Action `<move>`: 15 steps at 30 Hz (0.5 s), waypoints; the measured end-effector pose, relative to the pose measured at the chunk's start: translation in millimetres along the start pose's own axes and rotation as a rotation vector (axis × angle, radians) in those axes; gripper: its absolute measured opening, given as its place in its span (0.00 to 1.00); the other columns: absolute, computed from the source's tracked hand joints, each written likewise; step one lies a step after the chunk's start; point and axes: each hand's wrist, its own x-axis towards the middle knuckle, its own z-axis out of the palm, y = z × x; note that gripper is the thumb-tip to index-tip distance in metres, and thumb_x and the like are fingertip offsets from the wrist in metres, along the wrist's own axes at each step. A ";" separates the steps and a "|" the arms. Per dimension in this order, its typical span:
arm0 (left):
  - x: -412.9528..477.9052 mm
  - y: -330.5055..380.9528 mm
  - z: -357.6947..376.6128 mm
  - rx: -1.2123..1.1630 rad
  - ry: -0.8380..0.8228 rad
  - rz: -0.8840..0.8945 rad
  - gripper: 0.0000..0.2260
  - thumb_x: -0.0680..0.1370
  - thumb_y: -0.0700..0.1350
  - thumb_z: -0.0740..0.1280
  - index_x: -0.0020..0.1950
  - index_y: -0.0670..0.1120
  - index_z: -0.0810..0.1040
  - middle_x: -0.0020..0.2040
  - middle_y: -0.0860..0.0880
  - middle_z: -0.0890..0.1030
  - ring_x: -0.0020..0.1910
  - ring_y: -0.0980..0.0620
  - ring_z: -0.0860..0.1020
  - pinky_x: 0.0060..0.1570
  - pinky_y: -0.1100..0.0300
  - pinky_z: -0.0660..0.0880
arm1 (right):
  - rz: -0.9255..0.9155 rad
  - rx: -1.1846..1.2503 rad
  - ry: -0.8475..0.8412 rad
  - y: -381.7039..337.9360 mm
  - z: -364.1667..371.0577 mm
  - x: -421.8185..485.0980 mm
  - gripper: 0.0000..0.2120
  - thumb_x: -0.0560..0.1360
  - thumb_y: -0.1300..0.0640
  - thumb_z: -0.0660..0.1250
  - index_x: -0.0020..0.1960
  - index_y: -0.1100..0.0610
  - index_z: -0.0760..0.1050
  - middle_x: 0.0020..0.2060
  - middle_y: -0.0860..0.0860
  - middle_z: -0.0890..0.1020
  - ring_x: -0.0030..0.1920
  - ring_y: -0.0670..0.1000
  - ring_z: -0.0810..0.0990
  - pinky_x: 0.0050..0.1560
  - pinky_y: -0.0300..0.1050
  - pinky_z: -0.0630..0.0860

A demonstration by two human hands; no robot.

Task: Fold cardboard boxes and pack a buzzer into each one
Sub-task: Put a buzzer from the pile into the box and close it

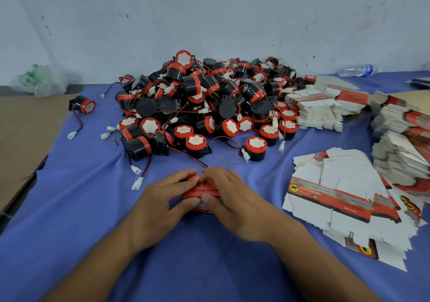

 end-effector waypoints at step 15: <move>0.6 -2.7 -1.9 0.052 -0.063 0.168 0.17 0.77 0.48 0.68 0.65 0.50 0.79 0.72 0.53 0.71 0.71 0.56 0.69 0.68 0.60 0.69 | -0.004 0.361 -0.077 1.8 -3.6 -3.2 0.08 0.81 0.55 0.64 0.49 0.57 0.68 0.70 0.52 0.72 0.76 0.35 0.54 0.75 0.37 0.54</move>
